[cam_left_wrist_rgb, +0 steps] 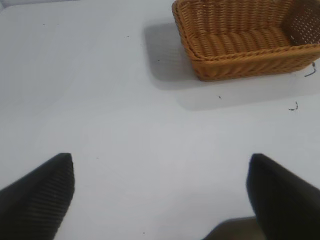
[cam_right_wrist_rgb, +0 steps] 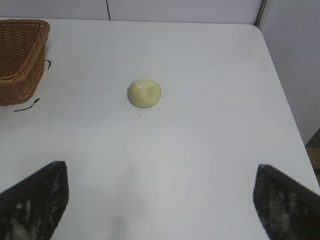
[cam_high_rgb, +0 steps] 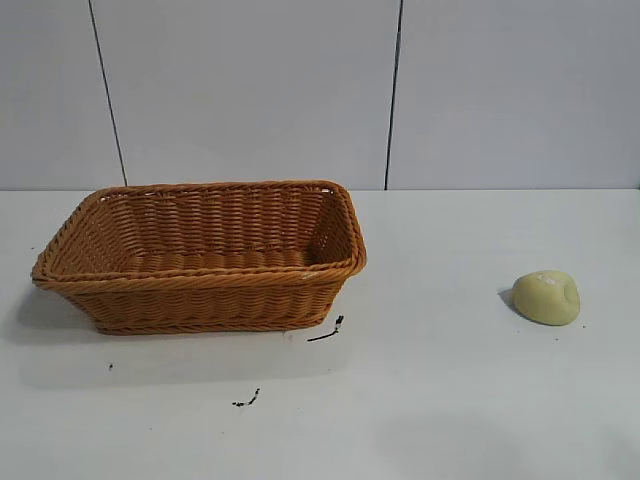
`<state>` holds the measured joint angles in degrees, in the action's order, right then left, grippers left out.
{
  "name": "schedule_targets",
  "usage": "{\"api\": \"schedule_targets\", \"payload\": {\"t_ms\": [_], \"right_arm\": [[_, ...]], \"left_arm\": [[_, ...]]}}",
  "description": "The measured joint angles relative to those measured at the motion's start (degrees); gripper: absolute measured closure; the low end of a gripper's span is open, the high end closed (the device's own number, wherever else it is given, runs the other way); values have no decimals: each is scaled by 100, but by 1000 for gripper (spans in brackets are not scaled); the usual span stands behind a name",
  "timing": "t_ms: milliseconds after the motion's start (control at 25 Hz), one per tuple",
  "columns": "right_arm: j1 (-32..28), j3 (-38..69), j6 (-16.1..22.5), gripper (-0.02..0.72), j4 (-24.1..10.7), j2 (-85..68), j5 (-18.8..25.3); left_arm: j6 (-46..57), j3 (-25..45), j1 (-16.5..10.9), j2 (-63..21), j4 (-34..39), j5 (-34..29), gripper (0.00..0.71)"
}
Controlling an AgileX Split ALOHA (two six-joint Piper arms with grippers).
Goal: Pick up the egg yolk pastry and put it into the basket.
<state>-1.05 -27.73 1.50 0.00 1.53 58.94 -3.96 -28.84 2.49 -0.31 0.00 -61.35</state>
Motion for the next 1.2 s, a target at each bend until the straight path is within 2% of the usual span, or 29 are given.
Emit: {"api": "schedule_targets", "payload": {"t_ms": [520,800,1000,1200], "right_arm": [[0,-74,0,10,0,241,-2],[0,-761,0,10,0,1834,-128],[0,-1498,0,10,38,3248,-474],[0,-2277,0,10,38,4799,-516]], "left_arm": [[0,0,0,0,0,0,15],[0,0,0,0,0,0,15],[0,0,0,0,0,0,15],[0,0,0,0,0,0,15]]}}
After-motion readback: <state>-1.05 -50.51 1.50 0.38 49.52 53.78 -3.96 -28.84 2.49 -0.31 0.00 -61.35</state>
